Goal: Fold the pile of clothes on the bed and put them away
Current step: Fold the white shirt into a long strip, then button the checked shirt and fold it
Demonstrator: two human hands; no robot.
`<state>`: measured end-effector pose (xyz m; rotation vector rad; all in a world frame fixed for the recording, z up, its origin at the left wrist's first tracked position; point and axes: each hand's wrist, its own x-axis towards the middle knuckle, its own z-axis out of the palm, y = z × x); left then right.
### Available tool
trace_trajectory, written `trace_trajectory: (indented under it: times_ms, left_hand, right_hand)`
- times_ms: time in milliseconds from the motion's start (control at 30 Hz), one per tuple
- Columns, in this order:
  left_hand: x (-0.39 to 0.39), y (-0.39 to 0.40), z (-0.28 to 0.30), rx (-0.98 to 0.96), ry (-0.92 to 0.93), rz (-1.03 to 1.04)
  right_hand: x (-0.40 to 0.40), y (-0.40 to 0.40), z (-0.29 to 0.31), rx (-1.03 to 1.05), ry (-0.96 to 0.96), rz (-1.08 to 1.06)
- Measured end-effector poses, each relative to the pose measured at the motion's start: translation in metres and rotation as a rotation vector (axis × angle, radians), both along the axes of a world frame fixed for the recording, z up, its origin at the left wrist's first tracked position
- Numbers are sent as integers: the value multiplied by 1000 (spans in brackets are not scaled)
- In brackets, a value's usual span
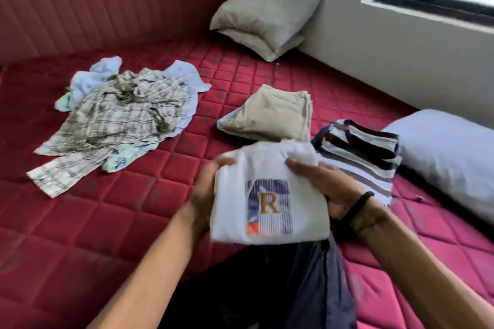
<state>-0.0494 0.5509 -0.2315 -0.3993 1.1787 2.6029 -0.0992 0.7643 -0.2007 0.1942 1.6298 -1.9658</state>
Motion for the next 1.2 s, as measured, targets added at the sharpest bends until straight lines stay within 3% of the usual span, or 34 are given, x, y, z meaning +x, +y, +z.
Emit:
trace_trajectory:
  times_ms: [200, 267, 367, 433, 500, 567, 700, 800, 867, 967, 1033, 1100, 1200]
  left_hand:
    - [-108, 79, 37, -250, 248, -200]
    - [-139, 102, 25, -519, 343, -154]
    - [-178, 146, -21, -936, 372, -23]
    - [-187, 167, -67, -1137, 308, -52]
    - [-176, 180, -103, -1210, 294, -37]
    - [-160, 186, -115, -1200, 400, 119]
    - [-142, 186, -100, -1211, 568, 411]
    - [-132, 181, -99, -1291, 583, 389]
    - [-132, 176, -105, -1320, 477, 320]
    - [-130, 175, -101, -1388, 447, 329]
    - [-124, 172, -98, -1460, 519, 320]
    - [-121, 159, -101, -1472, 545, 257]
    - [-106, 102, -112, -1509, 485, 114]
  right_hand:
    - [-60, 86, 20, 175, 478, -466]
    - [-80, 113, 16, 235, 575, -584]
    - [-112, 145, -25, 417, 524, -704]
    - [-118, 155, -64, 593, 439, -706]
    - [-120, 165, -98, 722, 350, -707]
    - [-123, 171, -109, 736, 325, -733]
    - [-128, 175, -89, 749, 339, -670]
    - [-118, 170, -82, 781, 318, -673]
    - [-106, 163, -80, 996, 330, -649]
    - [-92, 134, -73, 1465, 785, -519]
    - [-84, 109, -76, 1554, 944, -212]
    - [-80, 94, -92, 1584, 786, 85]
    - [-82, 87, -97, 1622, 694, 165]
